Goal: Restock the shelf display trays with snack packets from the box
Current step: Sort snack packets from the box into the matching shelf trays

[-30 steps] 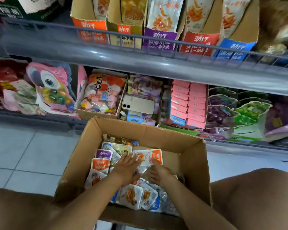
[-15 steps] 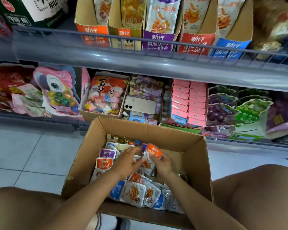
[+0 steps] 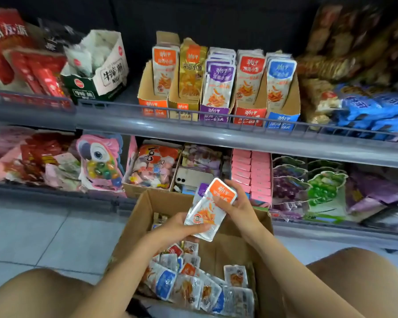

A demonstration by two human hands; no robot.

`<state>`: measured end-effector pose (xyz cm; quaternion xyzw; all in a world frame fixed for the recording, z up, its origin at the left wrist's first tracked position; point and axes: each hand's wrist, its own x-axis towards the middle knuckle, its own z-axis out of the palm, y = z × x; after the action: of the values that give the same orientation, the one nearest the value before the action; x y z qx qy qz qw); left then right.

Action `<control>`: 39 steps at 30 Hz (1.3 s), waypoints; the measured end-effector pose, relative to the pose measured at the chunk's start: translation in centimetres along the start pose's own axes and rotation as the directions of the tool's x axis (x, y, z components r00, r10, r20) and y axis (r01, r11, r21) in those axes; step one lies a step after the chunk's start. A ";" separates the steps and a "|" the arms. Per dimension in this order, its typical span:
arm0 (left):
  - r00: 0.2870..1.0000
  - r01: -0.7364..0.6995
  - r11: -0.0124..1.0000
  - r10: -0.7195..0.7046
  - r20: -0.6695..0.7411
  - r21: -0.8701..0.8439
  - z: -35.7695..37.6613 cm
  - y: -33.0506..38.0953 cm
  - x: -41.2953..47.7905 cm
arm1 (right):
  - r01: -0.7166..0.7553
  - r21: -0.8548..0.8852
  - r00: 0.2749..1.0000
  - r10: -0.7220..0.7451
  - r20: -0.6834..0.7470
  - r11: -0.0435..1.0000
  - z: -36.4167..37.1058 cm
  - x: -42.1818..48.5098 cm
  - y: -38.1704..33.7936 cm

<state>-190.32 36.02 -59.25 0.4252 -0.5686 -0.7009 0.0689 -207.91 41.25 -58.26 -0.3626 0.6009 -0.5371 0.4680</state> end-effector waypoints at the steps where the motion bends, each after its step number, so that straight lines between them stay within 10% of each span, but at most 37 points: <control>1: 0.998 -0.050 0.998 0.051 -0.033 0.033 -0.2 0.9 -0.7 | 0.002 0.019 1.000 -0.003 0.014 1.000 0.1 0.0 -0.9; 24: 0.830 -0.521 0.836 0.450 -0.330 -0.171 -8.7 13.8 -7.5 | -0.009 0.307 0.964 -0.074 0.257 0.952 6.9 4.4 -17.6; 39: 0.704 -0.569 0.822 0.472 -0.531 -0.024 -18.0 19.8 -4.8 | 0.362 -0.201 0.927 -0.374 -0.022 0.910 8.8 14.4 -29.4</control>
<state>-182.82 18.66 -39.65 0.4053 -0.5590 -0.5665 0.4498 -205.84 20.38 -31.66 -0.4968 0.5849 -0.5652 0.3027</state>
